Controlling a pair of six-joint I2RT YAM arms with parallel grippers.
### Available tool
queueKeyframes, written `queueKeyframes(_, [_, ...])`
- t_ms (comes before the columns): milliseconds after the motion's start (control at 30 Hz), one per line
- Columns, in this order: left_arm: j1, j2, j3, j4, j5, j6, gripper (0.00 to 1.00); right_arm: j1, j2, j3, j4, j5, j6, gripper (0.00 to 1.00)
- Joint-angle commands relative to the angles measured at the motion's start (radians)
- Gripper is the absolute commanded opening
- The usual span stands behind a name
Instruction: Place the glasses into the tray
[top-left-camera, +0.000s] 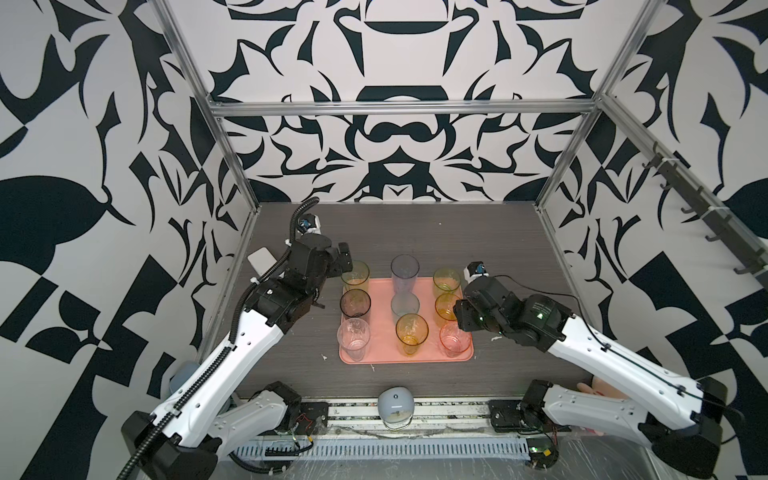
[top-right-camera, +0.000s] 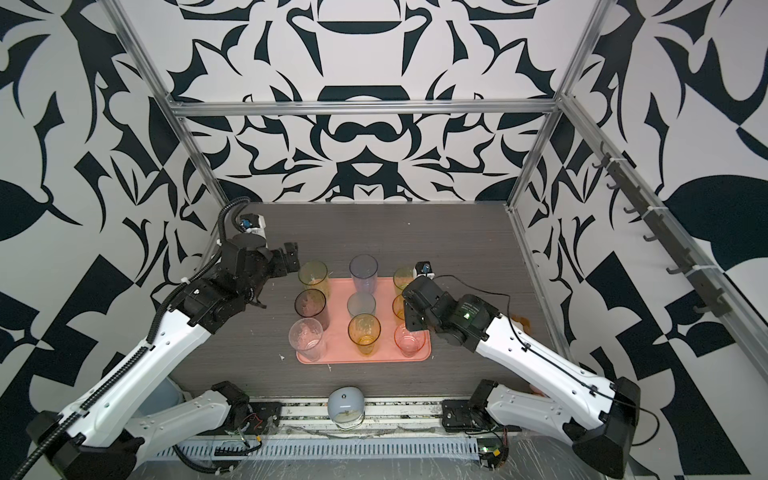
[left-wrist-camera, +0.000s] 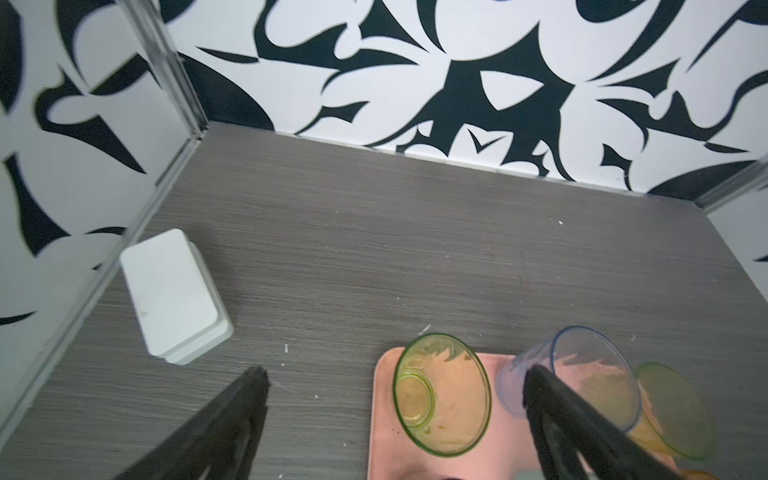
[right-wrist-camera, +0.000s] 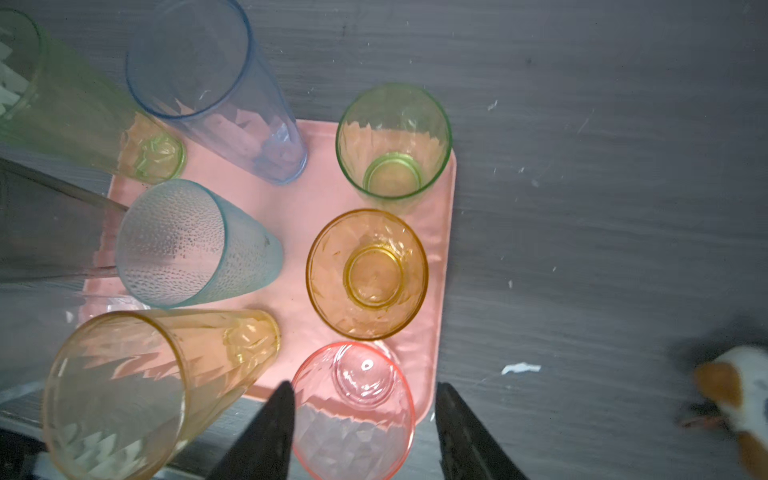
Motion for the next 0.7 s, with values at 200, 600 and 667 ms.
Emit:
queueKeyframes(200, [0.02,0.001,-0.135,0.212,-0.287,0.222,0.99,-0.096,-0.04,-0.042,0.297,0.194,-0.336,0.82])
queueKeyframes(600, [0.336,0.065,-0.467,0.76,-0.231,0.267,0.99,-0.543,-0.001,-0.246,0.726,0.078,-0.428,0.99])
queueKeyframes(667, [0.38,0.093,-0.533,0.887,-0.207,0.292,0.99,-0.583,0.027,-0.292,0.822,0.091,-0.443,0.99])
